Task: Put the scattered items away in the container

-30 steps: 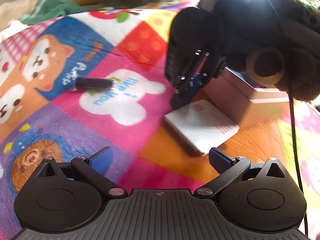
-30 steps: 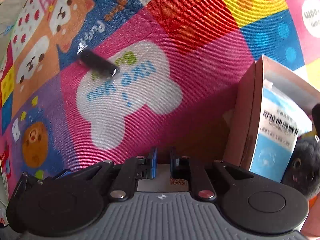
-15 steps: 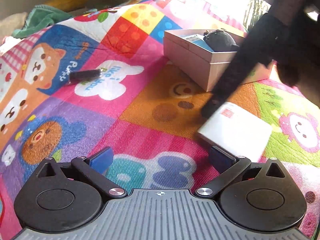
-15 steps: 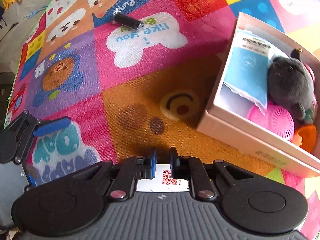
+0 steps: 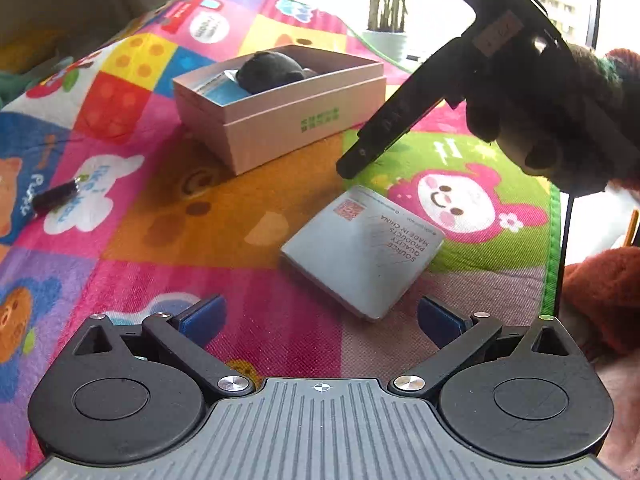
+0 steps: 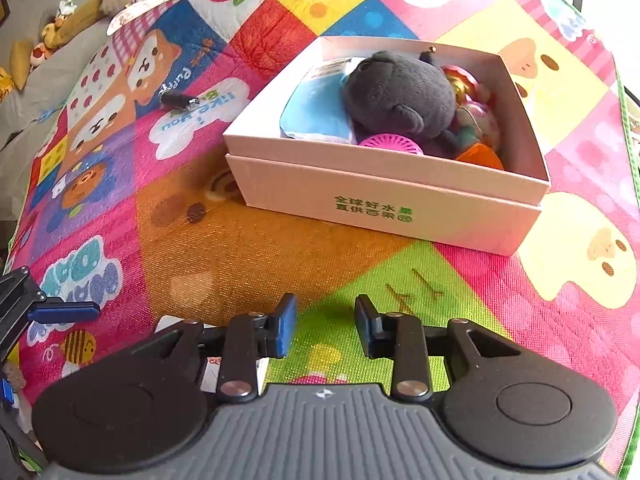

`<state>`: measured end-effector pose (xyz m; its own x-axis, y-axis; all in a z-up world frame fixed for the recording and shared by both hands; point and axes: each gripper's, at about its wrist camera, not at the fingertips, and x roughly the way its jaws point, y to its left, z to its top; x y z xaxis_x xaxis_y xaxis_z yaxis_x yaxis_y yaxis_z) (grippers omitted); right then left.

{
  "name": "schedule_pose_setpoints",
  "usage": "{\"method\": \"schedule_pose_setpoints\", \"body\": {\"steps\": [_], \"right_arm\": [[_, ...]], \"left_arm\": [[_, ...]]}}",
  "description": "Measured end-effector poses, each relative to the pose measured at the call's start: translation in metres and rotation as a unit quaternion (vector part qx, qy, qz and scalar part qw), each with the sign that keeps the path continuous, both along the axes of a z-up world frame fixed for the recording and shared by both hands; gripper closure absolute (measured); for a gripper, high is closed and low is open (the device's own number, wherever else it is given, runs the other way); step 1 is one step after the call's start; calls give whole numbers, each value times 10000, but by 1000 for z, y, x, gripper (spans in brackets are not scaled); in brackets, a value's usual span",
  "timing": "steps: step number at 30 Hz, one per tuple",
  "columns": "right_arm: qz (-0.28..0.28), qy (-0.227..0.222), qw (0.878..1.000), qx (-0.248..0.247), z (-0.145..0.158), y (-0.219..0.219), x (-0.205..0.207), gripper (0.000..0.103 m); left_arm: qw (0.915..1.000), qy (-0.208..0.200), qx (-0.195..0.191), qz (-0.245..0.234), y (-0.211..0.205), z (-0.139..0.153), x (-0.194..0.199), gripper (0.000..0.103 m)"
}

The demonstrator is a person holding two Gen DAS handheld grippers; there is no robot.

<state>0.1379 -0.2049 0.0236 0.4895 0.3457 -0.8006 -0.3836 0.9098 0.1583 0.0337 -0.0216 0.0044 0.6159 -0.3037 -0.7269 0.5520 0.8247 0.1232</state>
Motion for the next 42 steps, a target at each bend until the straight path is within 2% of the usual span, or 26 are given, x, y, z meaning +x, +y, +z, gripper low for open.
{"method": "schedule_pose_setpoints", "body": {"steps": [3, 7, 10, 11, 12, 14, 17, 19, 21, 22, 23, 24, 25, 27, 30, 33, 35, 39, 41, 42], "right_arm": [[199, -117, 9995, 203, -3, -8, -14, 71], [441, -264, 9983, 290, -4, -8, -37, 66], [619, -412, 9968, 295, -1, -5, -46, 61], [578, -521, 9965, 305, 2, -7, -46, 56], [486, -661, 9962, 303, 3, -10, -45, 45], [204, -980, 9945, 301, 4, -17, -40, 31], [-110, -1182, 9920, 436, -5, -23, -28, 28], [-231, -1119, 9911, 677, -12, -25, -19, 22], [-285, -1091, 9900, 843, -16, -26, -15, 17], [-274, -1101, 9898, 858, -17, -26, -13, 17], [-278, -1124, 9893, 890, -16, -27, -12, 12], [-317, -1126, 9888, 931, -17, -28, -11, 4], [-377, -1082, 9887, 970, -18, -30, -9, 1], [-480, -933, 9890, 1041, -21, -32, -3, 0], [-515, -902, 9880, 1140, -22, -35, -2, 0], [-528, -876, 9864, 1286, -23, -39, 0, 0], [-549, -857, 9852, 1382, -23, -42, 1, 0], [-577, -878, 9840, 1436, -24, -43, 1, 0], [-621, -891, 9820, 1547, -25, -45, 1, 0], [-651, -893, 9803, 1635, -26, -47, 2, 0]], "left_arm": [[9997, -38, 124, 197, 0, 0, 11, 0], [9952, -381, 572, 694, 12, 1, 33, 0], [9911, -370, 598, 1132, 30, 2, 55, 0], [9906, -334, 519, 1217, 38, 4, 62, 0], [9905, -311, 367, 1290, 48, 7, 69, 0], [9876, -362, -144, 1519, 71, 16, 84, 0], [9704, -707, -839, 2150, 107, 25, 117, 0], [9583, -935, -850, 2565, 129, 24, 146, 0], [9522, -988, -695, 2805, 147, 20, 176, 0], [9523, -1000, -614, 2818, 154, 18, 188, 0], [9533, -1028, -517, 2793, 158, 16, 200, 0], [9550, -1071, -441, 2732, 161, 14, 210, 0], [9585, -1104, -388, 2598, 162, 13, 218, 0], [9671, -1144, -132, 2269, 160, 10, 232, 0], [9705, -1099, 291, 2126, 157, 5, 250, 0], [9752, -526, -61, 2151, 168, -2, 271, 0], [9748, -273, -346, 2185, 176, -7, 279, 0], [9686, -338, -660, 2374, 183, -11, 279, 0], [9688, -452, -590, 2365, 179, -10, 274, 12], [9693, -479, -526, 2352, 175, -9, 271, 13]]}}
